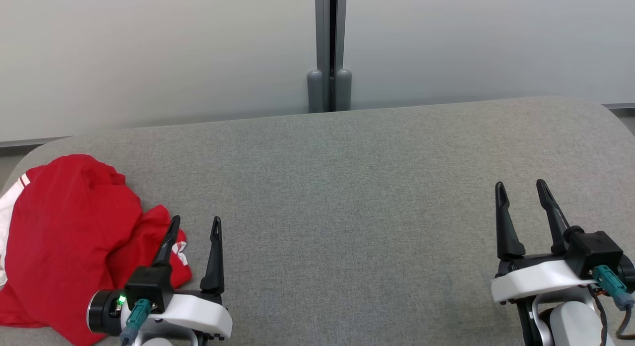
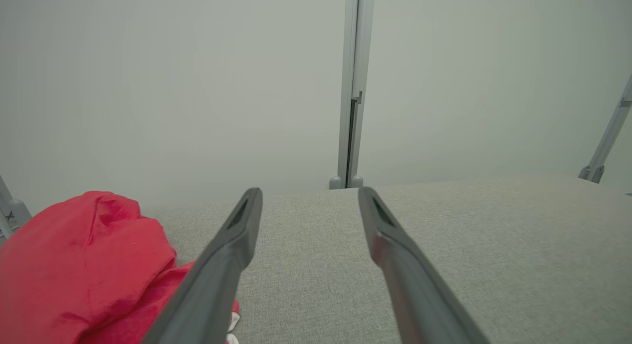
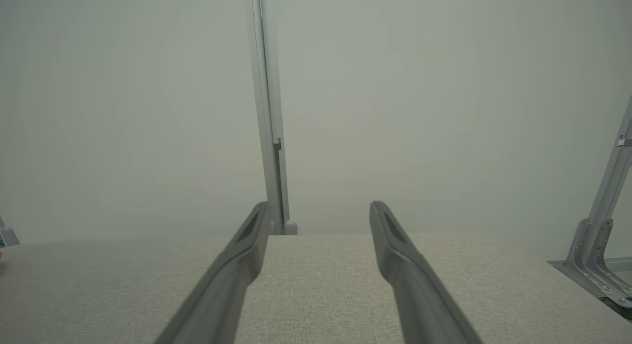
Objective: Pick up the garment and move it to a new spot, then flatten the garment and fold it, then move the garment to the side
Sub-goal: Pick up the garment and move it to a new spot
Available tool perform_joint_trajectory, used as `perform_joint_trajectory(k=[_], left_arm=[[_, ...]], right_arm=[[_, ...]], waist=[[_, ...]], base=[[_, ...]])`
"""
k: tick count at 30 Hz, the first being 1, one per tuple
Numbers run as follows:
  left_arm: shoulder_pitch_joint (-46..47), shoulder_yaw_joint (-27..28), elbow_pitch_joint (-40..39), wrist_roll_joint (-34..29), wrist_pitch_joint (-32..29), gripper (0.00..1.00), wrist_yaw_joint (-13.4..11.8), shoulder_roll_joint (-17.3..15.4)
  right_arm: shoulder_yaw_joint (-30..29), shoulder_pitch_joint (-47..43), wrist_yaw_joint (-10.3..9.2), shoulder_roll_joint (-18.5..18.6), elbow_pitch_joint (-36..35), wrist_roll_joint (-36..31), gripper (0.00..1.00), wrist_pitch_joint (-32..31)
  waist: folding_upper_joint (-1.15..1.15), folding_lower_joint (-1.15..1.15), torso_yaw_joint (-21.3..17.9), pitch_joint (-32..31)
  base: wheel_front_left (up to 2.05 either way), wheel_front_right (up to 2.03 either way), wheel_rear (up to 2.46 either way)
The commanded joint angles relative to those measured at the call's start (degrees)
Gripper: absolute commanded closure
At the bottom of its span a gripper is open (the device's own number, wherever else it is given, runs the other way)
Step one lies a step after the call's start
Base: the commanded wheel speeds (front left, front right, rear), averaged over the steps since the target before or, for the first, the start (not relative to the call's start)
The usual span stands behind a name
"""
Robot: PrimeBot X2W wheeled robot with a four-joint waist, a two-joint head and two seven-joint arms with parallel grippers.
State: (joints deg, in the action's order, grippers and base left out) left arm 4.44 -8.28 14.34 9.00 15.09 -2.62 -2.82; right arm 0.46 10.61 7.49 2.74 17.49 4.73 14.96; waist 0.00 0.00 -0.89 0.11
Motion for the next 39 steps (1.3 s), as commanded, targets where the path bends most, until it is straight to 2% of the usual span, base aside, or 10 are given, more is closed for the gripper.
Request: perform_joint_trajectory(k=[1, 7, 14, 15, 19, 20, 31, 39], left_arm=[[0.8, 0.0, -0.2, 0.1, 0.1, 0.0, -0.3, -0.2], [0.6, -0.4, -0.4, 0.5, 0.1, 0.0, -0.7, -0.2], [0.5, -0.3, -0.3, 0.6, 0.1, 0.0, -1.0, -0.2], [0.2, -0.1, 0.1, 0.1, 0.1, 0.0, -1.2, -0.2], [-0.1, 0.6, 0.1, -0.1, 0.1, 0.0, -1.1, -0.2], [-0.1, 0.6, 0.1, -0.1, 0.1, 0.0, -1.1, -0.2], [-1.8, 4.8, -0.9, -1.2, 0.1, 0.0, -0.8, -0.2], [-3.5, 8.8, -4.0, -0.9, 0.1, 0.0, -2.1, -0.1]], right_arm=[[-0.2, 0.4, 0.0, 0.3, 0.1, 0.1, 0.0, 0.4], [0.8, -0.1, 0.0, 0.2, 0.4, 0.6, 0.0, 0.4], [2.3, -1.3, 0.0, 0.2, 0.2, 0.8, 0.0, 0.4], [3.8, -1.7, 0.0, 0.2, 0.2, 0.7, 0.0, 0.4], [6.0, -2.1, -0.01, 0.3, 0.7, 1.2, 0.0, 0.4], [6.0, -2.1, -0.01, 0.3, 0.7, 1.2, 0.0, 0.4], [9.4, -1.9, 0.0, 0.2, 1.1, 2.9, 0.0, 0.4], [14.2, 2.6, -0.01, 0.3, 3.3, 3.1, 0.0, 0.3]], waist=[[0.0, 0.0, 0.1, 0.0], [0.0, 0.0, 1.7, -0.1], [0.0, 0.0, 7.0, -0.5], [0.0, 0.0, 9.5, -0.6], [0.0, 0.0, 14.9, -0.9], [0.0, 0.0, 14.9, -0.9], [0.0, 0.0, 28.8, -1.3], [0.0, 0.0, 30.8, 1.5]], base=[[0.0, 0.0, 0.0], [0.0, 0.0, 0.0], [0.0, 0.0, 0.0], [0.0, 0.0, 0.0], [0.0, 0.0, 0.0], [0.0, 0.0, 0.0], [0.0, 0.0, 0.0], [0.0, 0.0, 0.0]])
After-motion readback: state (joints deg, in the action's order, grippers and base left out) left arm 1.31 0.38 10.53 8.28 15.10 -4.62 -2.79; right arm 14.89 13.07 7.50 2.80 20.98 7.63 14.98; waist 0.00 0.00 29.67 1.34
